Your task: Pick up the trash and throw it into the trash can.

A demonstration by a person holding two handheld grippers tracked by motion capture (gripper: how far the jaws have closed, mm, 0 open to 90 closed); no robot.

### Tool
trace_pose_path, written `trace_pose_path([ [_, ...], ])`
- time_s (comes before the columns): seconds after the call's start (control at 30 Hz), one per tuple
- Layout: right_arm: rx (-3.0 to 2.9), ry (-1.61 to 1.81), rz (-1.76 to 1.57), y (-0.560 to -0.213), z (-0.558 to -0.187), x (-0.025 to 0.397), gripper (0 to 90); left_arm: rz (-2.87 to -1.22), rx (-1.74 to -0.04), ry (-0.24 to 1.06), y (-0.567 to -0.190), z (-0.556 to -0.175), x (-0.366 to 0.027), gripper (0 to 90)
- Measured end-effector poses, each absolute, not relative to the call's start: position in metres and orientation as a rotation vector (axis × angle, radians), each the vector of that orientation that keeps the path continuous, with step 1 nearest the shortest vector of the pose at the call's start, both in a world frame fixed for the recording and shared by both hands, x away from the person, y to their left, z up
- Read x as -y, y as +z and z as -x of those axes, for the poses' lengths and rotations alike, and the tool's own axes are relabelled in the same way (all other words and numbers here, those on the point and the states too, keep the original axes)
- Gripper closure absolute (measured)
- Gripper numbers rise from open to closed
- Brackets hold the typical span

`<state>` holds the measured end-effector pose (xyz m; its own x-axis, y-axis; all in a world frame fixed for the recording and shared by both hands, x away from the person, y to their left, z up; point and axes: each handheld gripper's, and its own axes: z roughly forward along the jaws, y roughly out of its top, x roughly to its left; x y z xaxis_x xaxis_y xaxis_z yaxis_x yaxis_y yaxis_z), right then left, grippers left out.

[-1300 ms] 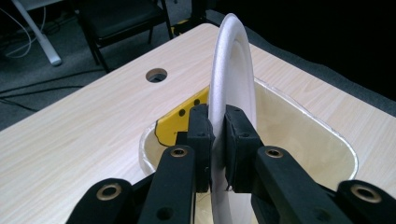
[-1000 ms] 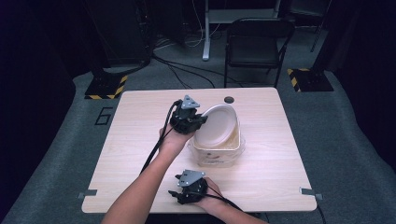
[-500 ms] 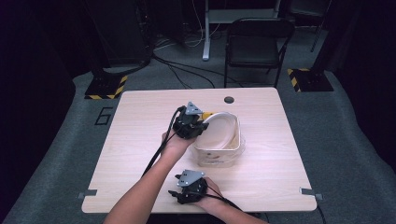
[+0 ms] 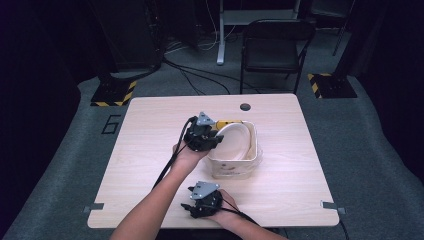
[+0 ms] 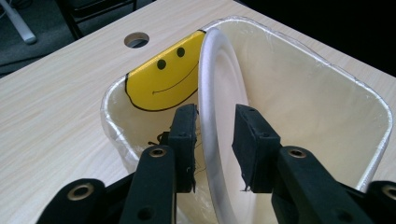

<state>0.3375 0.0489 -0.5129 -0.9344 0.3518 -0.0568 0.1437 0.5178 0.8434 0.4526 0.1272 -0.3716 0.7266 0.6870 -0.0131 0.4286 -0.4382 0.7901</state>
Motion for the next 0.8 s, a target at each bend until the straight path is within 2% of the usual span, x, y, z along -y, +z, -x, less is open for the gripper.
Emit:
trace_pose_path([
  [0.23, -2.537, 1.373, -0.417, -0.513, -0.339, -0.048, 39.5, -2.058, -0.852, 0.365, -0.367, -0.453, -0.134, 56.5],
  [0.47, -2.54, 1.364, -0.412, -0.514, -0.338, -0.048, 39.4, -2.024, -0.825, 0.341, -0.36, -0.451, -0.14, 49.6],
  [0.8, -2.534, 1.359, -0.417, -0.515, -0.339, -0.048, 39.3, -1.991, -0.802, 0.369, -0.346, -0.449, -0.158, 45.8],
])
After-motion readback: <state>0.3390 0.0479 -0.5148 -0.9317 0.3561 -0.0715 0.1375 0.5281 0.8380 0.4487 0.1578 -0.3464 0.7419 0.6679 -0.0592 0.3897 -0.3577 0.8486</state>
